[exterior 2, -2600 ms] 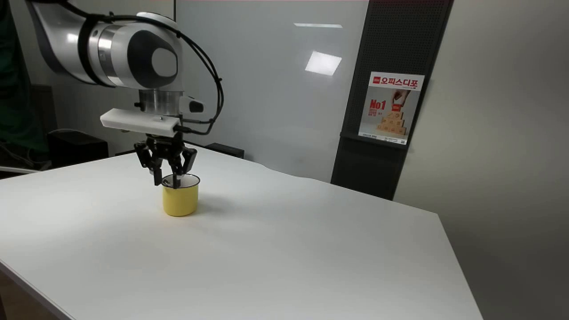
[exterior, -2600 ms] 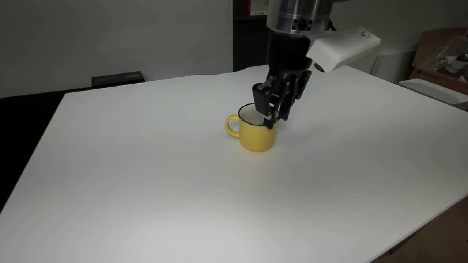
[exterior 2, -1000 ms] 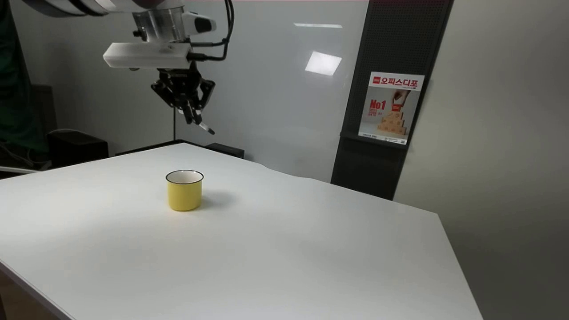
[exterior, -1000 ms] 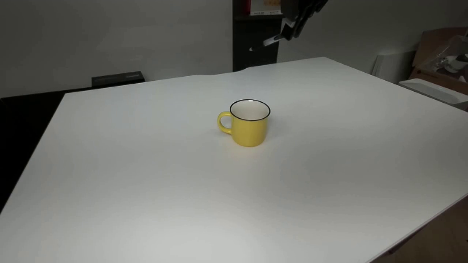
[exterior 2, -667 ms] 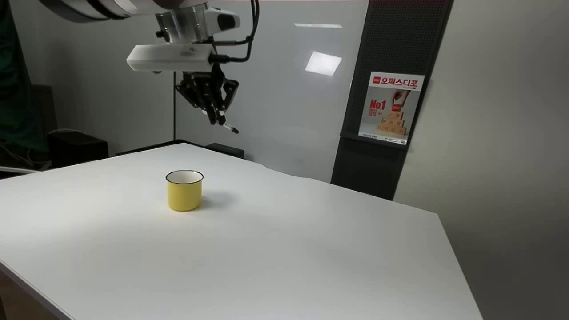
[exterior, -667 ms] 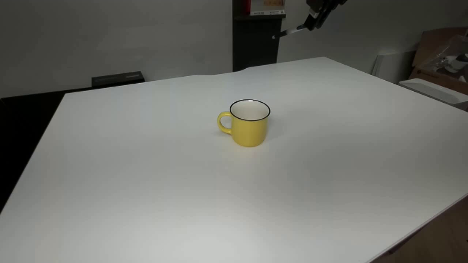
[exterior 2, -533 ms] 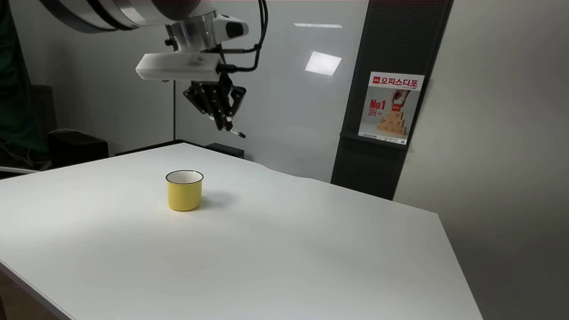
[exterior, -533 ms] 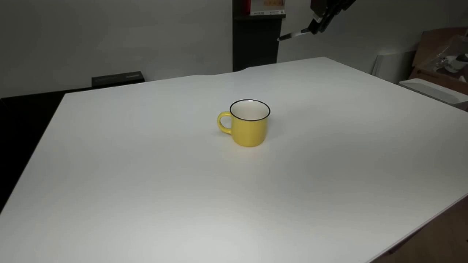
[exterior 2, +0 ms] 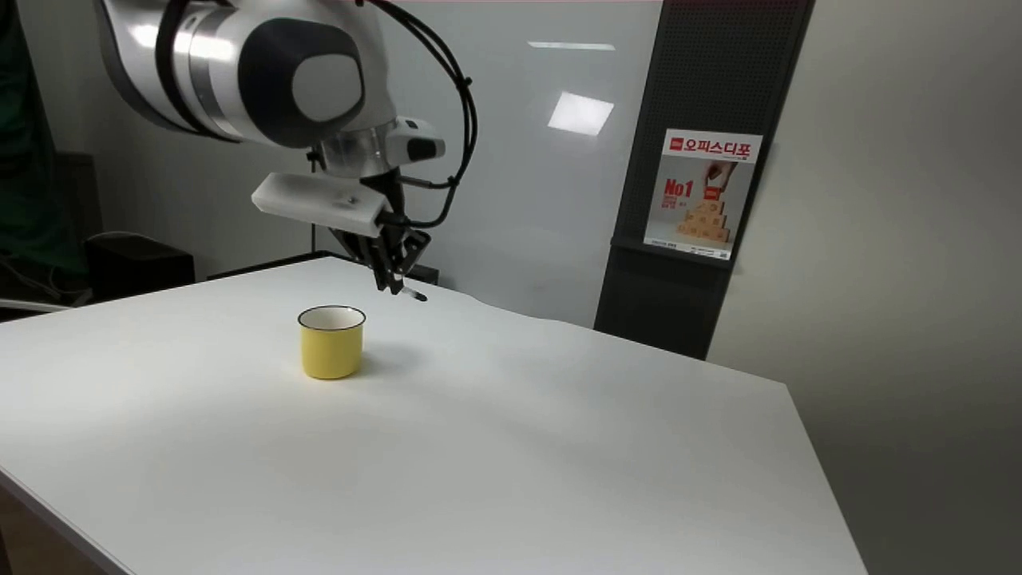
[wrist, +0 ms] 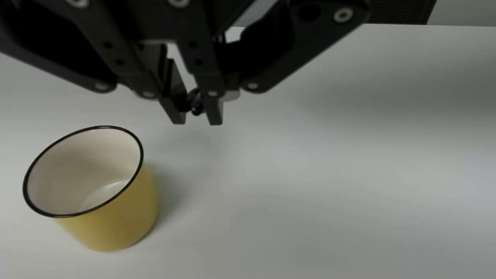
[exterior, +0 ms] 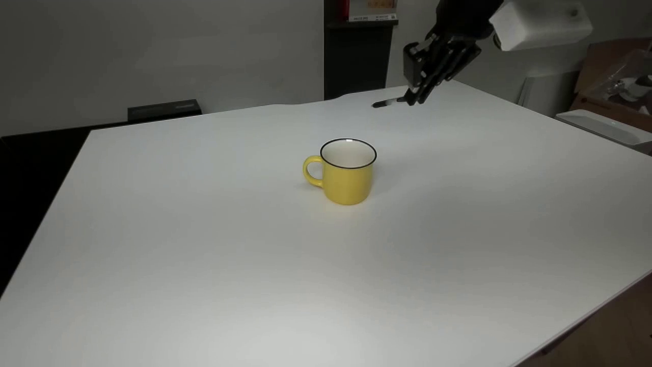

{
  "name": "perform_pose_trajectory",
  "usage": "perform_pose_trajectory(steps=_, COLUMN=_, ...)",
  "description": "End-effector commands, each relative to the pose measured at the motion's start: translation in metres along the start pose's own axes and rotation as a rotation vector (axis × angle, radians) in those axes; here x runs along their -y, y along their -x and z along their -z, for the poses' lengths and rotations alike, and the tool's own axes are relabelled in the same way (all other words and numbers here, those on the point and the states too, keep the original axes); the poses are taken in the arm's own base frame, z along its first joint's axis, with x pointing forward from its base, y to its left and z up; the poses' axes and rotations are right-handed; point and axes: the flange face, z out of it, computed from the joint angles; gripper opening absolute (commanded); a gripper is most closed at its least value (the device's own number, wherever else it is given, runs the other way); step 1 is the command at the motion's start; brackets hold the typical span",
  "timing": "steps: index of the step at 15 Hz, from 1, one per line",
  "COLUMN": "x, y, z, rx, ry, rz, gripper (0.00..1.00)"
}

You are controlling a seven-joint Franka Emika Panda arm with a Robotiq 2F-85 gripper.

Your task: Move the pen from the cup to the table, to the cup, then to the table

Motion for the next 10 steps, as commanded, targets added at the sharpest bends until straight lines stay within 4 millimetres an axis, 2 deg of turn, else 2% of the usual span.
perform_pose_trajectory(steps=1, x=-0.016, y=-0.018, z=-0.036, rx=0.029, ry=-0.048, rz=-0.033, gripper=0.04)
perform_pose_trajectory(steps=7, x=-0.061, y=-0.028, z=-0.084, rx=0.108, ry=-0.109, rz=-0.075, gripper=0.04)
perform_pose_trajectory(steps=10, x=-0.070, y=-0.027, z=-0.103, rx=0.156, ry=-0.132, rz=-0.067, gripper=0.04)
